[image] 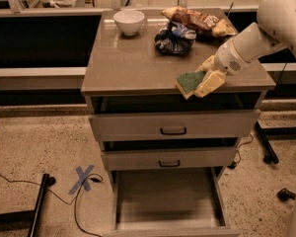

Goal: Place sponge into bottom drawer

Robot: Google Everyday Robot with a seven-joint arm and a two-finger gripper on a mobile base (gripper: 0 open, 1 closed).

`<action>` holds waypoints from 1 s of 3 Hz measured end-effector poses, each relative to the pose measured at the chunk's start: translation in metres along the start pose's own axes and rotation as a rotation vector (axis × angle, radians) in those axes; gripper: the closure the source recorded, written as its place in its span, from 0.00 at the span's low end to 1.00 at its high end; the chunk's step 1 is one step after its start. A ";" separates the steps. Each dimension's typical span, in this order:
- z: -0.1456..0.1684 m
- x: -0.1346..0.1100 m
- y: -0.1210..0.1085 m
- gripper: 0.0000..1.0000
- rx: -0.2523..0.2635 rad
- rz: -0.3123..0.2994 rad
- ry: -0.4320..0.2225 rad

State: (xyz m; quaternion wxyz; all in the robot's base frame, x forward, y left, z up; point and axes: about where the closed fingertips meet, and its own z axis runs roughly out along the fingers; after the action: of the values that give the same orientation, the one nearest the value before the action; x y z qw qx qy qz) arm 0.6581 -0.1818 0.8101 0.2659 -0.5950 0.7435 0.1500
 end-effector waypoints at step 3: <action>0.000 0.000 0.000 1.00 0.000 0.000 0.000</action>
Offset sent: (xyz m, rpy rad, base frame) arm -0.1253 -0.0533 0.0882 -0.0062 -0.2130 -0.1283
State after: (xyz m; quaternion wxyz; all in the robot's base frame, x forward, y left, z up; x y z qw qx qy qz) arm 0.6580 -0.1816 0.8101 0.2659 -0.5950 0.7435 0.1500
